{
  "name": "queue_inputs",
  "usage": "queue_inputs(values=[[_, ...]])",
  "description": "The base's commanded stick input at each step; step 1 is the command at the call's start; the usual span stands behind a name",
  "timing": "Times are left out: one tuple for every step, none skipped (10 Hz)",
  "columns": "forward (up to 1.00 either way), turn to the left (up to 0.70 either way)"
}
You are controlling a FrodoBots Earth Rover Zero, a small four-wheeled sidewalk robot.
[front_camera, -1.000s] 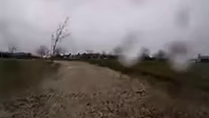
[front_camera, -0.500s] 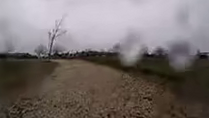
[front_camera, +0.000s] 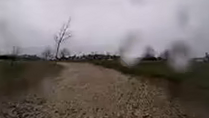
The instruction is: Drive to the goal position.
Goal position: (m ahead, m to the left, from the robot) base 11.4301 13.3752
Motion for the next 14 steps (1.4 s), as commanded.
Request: queue_inputs(values=[[1.0,0.0],[1.0,0.0],[1.0,0.0],[1.0,0.0],[1.0,0.0],[1.0,0.0],[1.0,0.0],[1.0,0.0],[1.0,0.0],[1.0,0.0],[1.0,0.0],[1.0,0.0],[1.0,0.0],[1.0,0.0]])
